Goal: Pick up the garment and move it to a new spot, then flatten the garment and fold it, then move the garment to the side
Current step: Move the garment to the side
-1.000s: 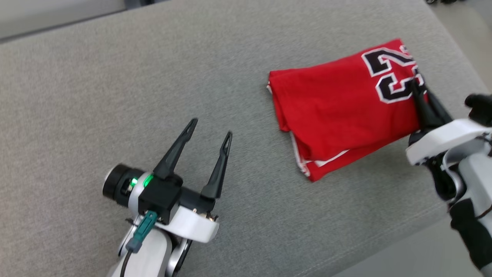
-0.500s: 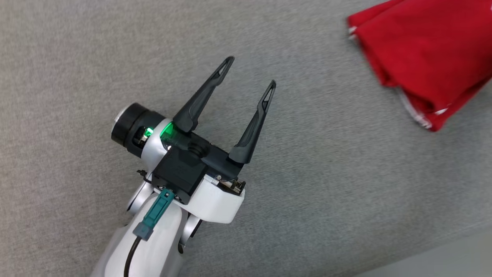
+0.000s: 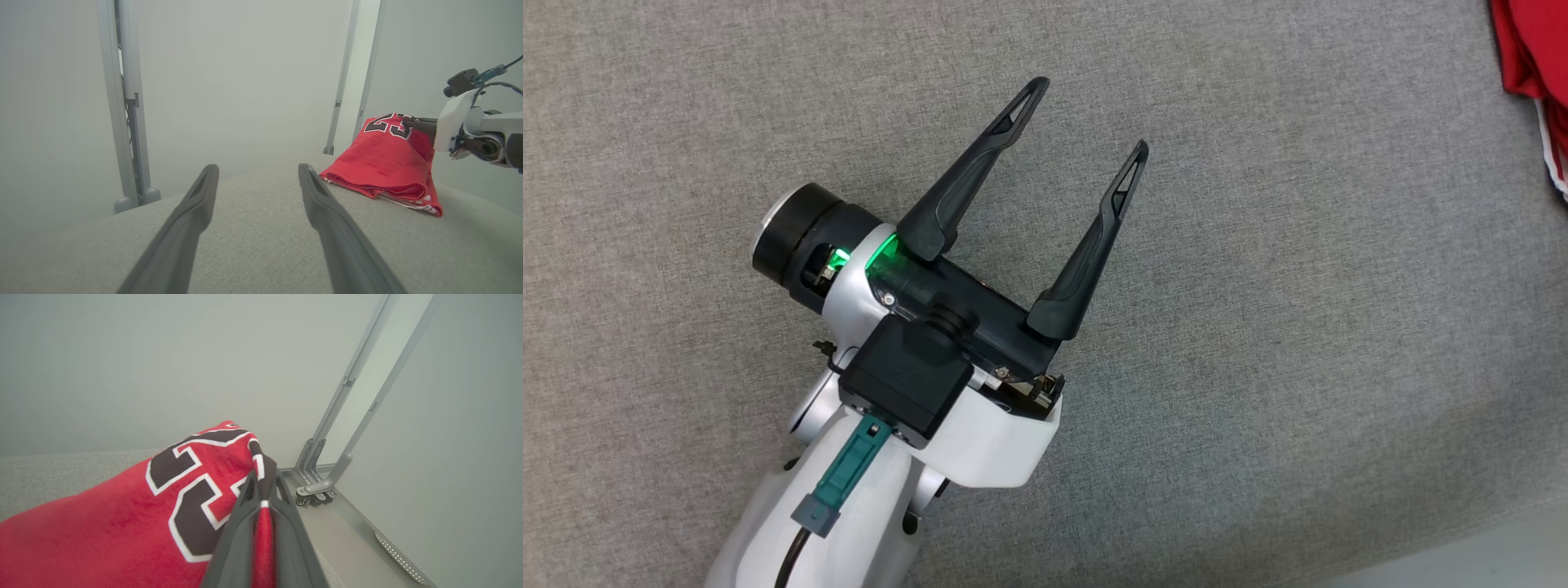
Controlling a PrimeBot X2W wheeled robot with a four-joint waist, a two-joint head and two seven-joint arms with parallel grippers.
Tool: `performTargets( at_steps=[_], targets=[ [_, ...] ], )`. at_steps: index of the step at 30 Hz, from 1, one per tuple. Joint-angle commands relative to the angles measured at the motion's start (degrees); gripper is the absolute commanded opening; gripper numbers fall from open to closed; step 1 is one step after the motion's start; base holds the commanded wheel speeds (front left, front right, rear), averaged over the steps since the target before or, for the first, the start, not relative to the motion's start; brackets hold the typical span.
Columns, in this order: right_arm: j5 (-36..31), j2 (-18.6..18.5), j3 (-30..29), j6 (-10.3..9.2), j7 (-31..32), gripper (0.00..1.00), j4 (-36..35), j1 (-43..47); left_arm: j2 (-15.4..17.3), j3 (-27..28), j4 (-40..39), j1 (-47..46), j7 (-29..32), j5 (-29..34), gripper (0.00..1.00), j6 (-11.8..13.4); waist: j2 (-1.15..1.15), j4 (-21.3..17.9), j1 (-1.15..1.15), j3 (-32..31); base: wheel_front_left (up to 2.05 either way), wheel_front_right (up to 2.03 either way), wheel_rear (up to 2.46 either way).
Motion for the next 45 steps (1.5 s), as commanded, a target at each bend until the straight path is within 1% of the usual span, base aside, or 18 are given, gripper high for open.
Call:
performTargets(
  at_steps=[1, 7, 8, 9, 10, 11, 12, 13, 15, 17, 20, 27, 30, 32, 33, 34, 38, 45],
  targets=[
    [-2.48, -0.22, -0.33, -0.02, -0.26, 0.0, -0.77, -0.32, 0.51, -0.08, -0.46, -1.28, 0.24, 0.28, 1.0, -0.31, 0.0, 0.03, 0.0, 0.13, 0.0, 0.0, 0.0],
    [-11.75, 1.5, -4.65, -0.04, -0.26, 0.0, -1.9, 0.5, 0.83, -0.6, -0.69, -0.78, 0.41, 0.22, 1.0, -0.18, 0.0, 0.46, 0.0, 0.05, 0.0, 0.0, 0.0],
    [-13.6, 1.94, -5.67, -0.04, -0.26, 0.2, -1.86, 0.71, 0.8, -0.74, -0.62, -0.71, 0.35, 0.17, 1.0, -0.12, 0.0, 0.63, 0.0, -0.12, 0.0, 0.0, 0.0],
    [-15.66, 2.22, -6.84, -0.04, -0.26, 0.33, -1.85, 0.85, 0.79, -0.85, -0.57, -0.63, 0.32, 0.1, 1.0, -0.03, 0.0, 0.81, 0.0, -0.3, 0.0, 0.0, 0.0],
    [-17.91, 2.41, -7.96, -0.04, -0.25, 0.5, -1.91, 0.88, 0.77, -0.94, -0.62, -0.58, 0.25, 0.06, 1.0, 0.08, 0.0, 0.99, 0.0, -0.47, 0.0, 0.0, 0.0],
    [-20.1, 2.36, -9.27, -0.04, -0.21, 1.0, -1.83, 0.91, 0.75, -1.04, -0.64, -0.55, 0.17, 0.01, 1.0, 0.19, 0.0, 1.21, 0.0, -0.67, 0.0, 0.0, 0.0],
    [-22.54, 2.48, -10.41, -0.04, -0.22, 1.0, -2.3, 0.82, 0.71, -1.11, -0.63, -0.53, 0.06, -0.08, 1.0, 0.29, 0.0, 1.43, 0.0, -0.92, 0.0, 0.0, 0.0],
    [-27.29, 3.19, -12.38, -0.04, -0.21, 1.0, -3.08, 0.99, 0.65, -1.13, -0.4, -0.36, -0.12, -0.34, 1.0, 0.55, 0.0, 1.83, 0.0, -1.64, 0.0, 0.0, 0.0],
    [-30.8, 4.52, -14.18, -0.04, -0.19, 1.0, -3.62, 0.69, 0.61, -1.15, 0.0, 0.01, -0.5, -0.66, 1.0, 0.85, 0.0, 2.2, 0.0, -2.64, 0.0, 0.0, 0.0],
    [-32.95, 6.01, -14.92, -0.04, -0.19, 1.0, -4.39, 0.38, 0.56, -1.08, 0.42, 0.38, -0.71, -0.99, 1.0, 1.1, 0.0, 2.57, 0.0, -3.94, 0.0, 0.0, 0.0],
    [-33.25, 8.52, -12.93, -0.04, -0.18, 1.0, -4.7, 0.7, 0.48, -0.97, 1.25, 1.41, -1.11, -1.67, 1.0, 1.78, 0.0, 3.27, 0.0, -6.43, 0.0, 0.0, 0.0],
    [-26.94, 13.45, -4.18, -0.04, -0.18, 1.0, -3.31, 5.06, 0.28, -0.27, 4.22, 5.38, -0.66, -3.35, 1.0, 4.4, 0.0, 5.63, 0.0, -13.8, 0.0, 0.0, 0.0],
    [-23.29, 14.66, 0.44, -0.04, -0.18, 1.0, -3.02, 7.74, 0.22, 0.65, 5.95, 7.45, -0.41, -4.41, 1.0, 5.89, 0.0, 6.88, 0.0, -16.98, 0.0, 0.0, 0.0],
    [-22.08, 14.89, 1.58, -0.04, -0.17, 1.0, -2.98, 8.95, 0.18, 0.83, 6.86, 8.24, -0.67, -4.96, 1.0, 6.15, 0.0, 7.39, 0.0, -18.28, 0.0, 0.0, 0.0],
    [-19.72, 15.34, 4.55, -0.03, -0.18, 1.0, -3.31, 11.07, 0.12, 1.66, 8.73, 9.8, -1.26, -6.15, 1.0, 7.04, 0.0, 8.28, 0.0, -20.72, 0.0, 0.0, 0.0],
    [-19.72, 15.34, 4.55, -0.03, -0.18, 1.0, -3.31, 11.07, 0.12, 1.66, 8.73, 9.8, -1.26, -6.15, 1.0, 7.04, 0.0, 8.28, 0.0, -20.72, 0.0, 0.0, 0.0],
    [-15.28, 15.7, 9.33, -0.04, -0.18, 1.0, -4.52, 15.48, 0.03, 3.47, 12.55, 13.0, -2.48, -8.72, 1.0, 8.53, 0.0, 9.81, 0.0, -25.68, 0.0, 0.0, 0.0],
    [-7.7, 16.87, 18.88, -0.03, -0.17, 1.0, -10.05, 23.48, -0.07, 7.19, 18.45, 17.77, -4.23, -12.68, 1.0, 10.36, 0.0, 11.24, 0.0, -32.9, 0.0, 0.0, 0.0]
  ],
)
